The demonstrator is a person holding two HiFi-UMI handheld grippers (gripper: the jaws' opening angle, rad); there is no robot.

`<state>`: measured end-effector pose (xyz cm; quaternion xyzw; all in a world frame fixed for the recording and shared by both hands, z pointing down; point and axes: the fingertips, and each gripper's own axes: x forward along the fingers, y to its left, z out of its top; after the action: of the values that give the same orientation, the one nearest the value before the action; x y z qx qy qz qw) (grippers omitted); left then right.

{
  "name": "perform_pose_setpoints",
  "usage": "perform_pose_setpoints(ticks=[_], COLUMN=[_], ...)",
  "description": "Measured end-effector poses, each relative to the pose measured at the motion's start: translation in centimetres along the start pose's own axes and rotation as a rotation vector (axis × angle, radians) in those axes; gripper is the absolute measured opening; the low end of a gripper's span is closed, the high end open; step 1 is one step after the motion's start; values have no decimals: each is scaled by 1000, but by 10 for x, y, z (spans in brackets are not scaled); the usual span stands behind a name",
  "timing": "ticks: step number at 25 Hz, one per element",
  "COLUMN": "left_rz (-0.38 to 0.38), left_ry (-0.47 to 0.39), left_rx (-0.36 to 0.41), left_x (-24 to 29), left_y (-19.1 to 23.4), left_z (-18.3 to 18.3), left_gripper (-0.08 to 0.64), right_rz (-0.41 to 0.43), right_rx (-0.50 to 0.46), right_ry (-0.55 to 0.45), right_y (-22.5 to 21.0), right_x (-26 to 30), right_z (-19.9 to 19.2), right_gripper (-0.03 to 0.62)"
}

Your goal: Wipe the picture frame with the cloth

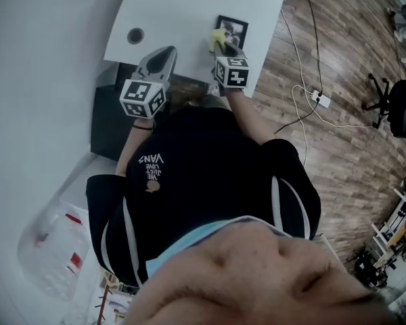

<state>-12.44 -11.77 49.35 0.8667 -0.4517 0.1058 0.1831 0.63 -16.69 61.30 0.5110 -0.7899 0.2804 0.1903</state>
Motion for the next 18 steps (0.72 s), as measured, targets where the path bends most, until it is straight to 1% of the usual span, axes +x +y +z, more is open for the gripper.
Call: perform_pose_setpoints(ticks=[3, 6, 11, 18], left_rz=[13, 11, -6, -49], left_ry=[-2, 3, 12, 21], left_rx=[-2, -1, 3, 16], left_x=[-8, -8, -6, 6], left_y=[3, 1, -3, -12], left_z=[-2, -4, -5, -4], left_gripper=[18, 18, 18, 18], right_rz=[17, 17, -16, -65], right_rx=[-6, -5, 4, 32], right_ry=[5, 16, 37, 32], right_y=[11, 11, -2, -23], right_x=[3, 6, 8, -1], right_z=[-3, -9, -17, -20], right_gripper=[46, 46, 46, 46])
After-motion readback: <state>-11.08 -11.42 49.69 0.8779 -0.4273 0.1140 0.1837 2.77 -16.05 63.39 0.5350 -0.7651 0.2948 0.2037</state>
